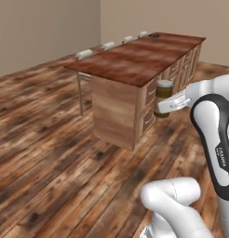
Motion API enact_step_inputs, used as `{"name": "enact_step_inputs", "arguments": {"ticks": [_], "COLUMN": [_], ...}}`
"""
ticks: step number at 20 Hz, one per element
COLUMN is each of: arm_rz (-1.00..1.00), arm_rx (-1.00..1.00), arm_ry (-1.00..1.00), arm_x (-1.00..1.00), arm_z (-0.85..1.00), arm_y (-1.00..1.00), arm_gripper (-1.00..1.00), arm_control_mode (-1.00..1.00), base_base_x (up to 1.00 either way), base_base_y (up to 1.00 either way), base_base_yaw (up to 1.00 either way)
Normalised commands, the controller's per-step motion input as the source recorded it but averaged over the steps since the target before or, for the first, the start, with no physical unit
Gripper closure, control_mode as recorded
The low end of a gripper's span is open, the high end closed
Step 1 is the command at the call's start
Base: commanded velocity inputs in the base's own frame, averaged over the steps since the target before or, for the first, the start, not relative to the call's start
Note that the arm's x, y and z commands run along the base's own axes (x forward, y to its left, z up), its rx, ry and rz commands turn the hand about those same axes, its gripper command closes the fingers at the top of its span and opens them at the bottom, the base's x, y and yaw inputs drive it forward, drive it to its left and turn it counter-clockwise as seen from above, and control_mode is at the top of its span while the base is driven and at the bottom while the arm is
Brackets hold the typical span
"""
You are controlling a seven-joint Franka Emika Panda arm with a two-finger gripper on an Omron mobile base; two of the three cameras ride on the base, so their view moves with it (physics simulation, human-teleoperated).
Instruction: Take the cinnamon bottle from the cabinet and place it on the dining table, next to the plate with the cupcake. Then take the chocolate from the dining counter and place it on the cupcake plate.
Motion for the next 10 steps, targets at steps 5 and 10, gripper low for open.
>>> {"name": "enact_step_inputs", "arguments": {"ticks": [5,10], "arm_rz": [0.0,0.0], "arm_rx": [0.0,0.0], "arm_ry": [0.0,0.0], "arm_x": [0.0,0.0], "arm_z": [0.0,0.0], "arm_y": [0.0,0.0], "arm_gripper": [1.0,1.0], "arm_control_mode": [1.0,1.0], "base_base_x": [0.83,0.81], "base_base_y": [0.37,0.38], "base_base_yaw": [-0.07,-0.07]}}
